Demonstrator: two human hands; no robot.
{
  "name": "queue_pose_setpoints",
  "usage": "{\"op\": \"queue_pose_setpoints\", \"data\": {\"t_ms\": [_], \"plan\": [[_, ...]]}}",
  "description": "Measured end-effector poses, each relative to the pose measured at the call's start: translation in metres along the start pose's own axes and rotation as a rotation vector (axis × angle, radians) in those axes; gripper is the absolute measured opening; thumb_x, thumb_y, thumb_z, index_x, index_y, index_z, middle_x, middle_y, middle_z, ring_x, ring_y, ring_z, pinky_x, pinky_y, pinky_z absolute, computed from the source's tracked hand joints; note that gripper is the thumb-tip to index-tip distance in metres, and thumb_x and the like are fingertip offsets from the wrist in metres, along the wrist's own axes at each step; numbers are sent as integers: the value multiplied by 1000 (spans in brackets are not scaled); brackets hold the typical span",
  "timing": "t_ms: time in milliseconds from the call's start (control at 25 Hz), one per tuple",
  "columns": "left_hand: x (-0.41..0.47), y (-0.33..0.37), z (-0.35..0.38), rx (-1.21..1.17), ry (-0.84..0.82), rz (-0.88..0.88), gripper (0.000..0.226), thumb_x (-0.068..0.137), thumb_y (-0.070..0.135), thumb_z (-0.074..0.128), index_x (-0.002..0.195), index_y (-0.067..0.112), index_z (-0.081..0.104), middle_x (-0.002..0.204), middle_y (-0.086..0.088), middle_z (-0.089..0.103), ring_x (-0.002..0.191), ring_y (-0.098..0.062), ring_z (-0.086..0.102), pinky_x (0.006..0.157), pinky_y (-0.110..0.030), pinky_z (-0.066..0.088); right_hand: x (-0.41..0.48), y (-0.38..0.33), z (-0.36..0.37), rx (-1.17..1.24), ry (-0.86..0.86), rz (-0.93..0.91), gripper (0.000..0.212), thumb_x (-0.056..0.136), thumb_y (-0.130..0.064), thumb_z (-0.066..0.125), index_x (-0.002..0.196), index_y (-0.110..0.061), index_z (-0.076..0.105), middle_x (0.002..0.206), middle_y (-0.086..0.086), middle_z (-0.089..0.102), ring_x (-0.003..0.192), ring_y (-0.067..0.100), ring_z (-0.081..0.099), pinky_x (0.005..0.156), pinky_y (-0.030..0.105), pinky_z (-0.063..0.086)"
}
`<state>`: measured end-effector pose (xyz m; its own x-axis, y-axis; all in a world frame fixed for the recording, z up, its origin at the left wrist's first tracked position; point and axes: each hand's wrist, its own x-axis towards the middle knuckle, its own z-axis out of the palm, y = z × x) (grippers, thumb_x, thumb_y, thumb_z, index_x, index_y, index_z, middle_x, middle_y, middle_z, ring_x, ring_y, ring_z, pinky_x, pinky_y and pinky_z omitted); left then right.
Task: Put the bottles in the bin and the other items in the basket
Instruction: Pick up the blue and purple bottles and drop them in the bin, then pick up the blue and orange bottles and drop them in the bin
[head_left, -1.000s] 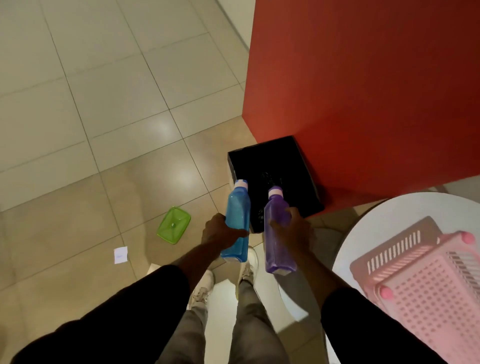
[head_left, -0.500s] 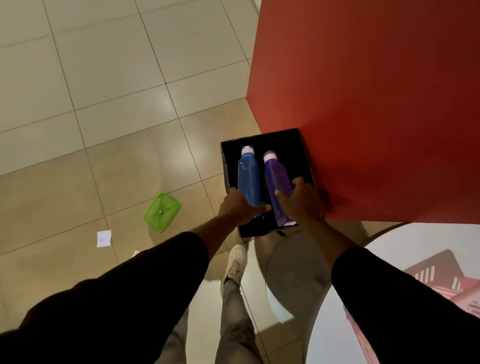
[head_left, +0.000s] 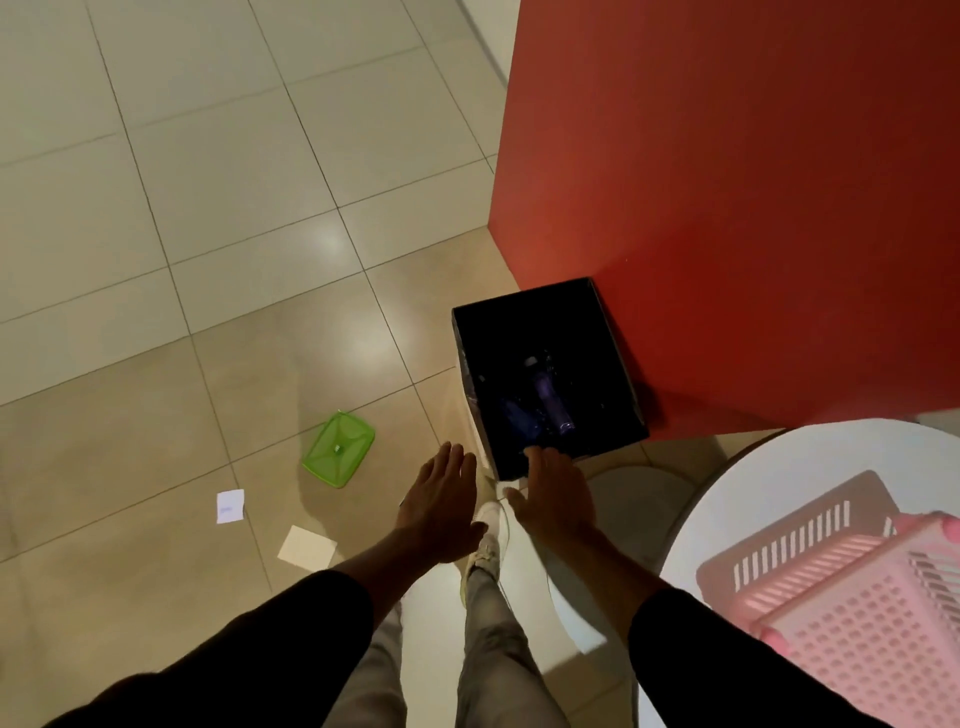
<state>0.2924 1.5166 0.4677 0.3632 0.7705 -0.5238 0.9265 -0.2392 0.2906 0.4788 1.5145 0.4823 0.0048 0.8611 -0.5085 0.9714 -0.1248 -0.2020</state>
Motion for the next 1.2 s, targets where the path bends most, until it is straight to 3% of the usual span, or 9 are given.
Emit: {"op": "queue_pose_setpoints", "data": {"t_ms": [240,320,400,480,560,640,880,1200], "plan": [[-71,-42,-11,208,30,197,113,90,59,65,167,0,8,175,-26,-4,164,-39,-9,131,-46,-3,-85,-44,31,-48,18,47,85,98,-63,47,161,-11,23,167,15,27,154,32,24,126,42,20],[-93,-49,-16,279,28,288,113,90,61,63,167,-1,8,175,-26,-6,163,-39,-11,129,-45,-8,-123,-57,39,17,54,122,87,97,-64,46,160,-9,23,166,17,28,154,32,25,126,42,22],[-104,-51,-16,298,27,340,113,91,62,62,167,0,7,175,-26,-8,163,-38,-13,129,-45,-10,-144,-60,43,78,107,175,84,93,-63,55,154,-9,34,158,15,39,147,32,35,121,41,32],[-122,-46,-20,348,-12,444,114,90,63,64,167,-1,8,175,-26,-5,164,-39,-9,132,-46,-4,-181,-69,48,132,164,256,80,91,-63,59,148,-9,41,154,13,44,144,31,39,118,42,37],[-136,-45,-18,366,-4,499,114,88,61,68,165,-2,14,175,-28,1,164,-41,0,134,-51,6,-208,-79,63,173,155,290,80,93,-64,54,150,-11,37,158,12,39,148,31,34,120,45,34],[-154,-34,-15,433,-53,619,111,92,60,64,165,-3,10,174,-29,-3,164,-42,-4,134,-55,10,-241,-85,80,226,192,394,82,93,-64,51,154,-12,33,163,12,34,152,31,29,123,46,30],[-192,6,20,594,-112,869,107,96,62,52,167,0,3,175,-25,-13,164,-38,-12,134,-51,2,-337,-93,131,331,243,642,88,97,-66,43,160,-8,23,169,15,23,158,32,17,128,45,18],[-291,60,101,752,-119,1158,113,87,73,44,168,4,7,176,-21,-10,165,-37,-8,126,-44,-17,-498,-121,235,516,366,975,90,97,-67,44,160,-8,23,168,14,26,157,31,20,127,44,20]]}}
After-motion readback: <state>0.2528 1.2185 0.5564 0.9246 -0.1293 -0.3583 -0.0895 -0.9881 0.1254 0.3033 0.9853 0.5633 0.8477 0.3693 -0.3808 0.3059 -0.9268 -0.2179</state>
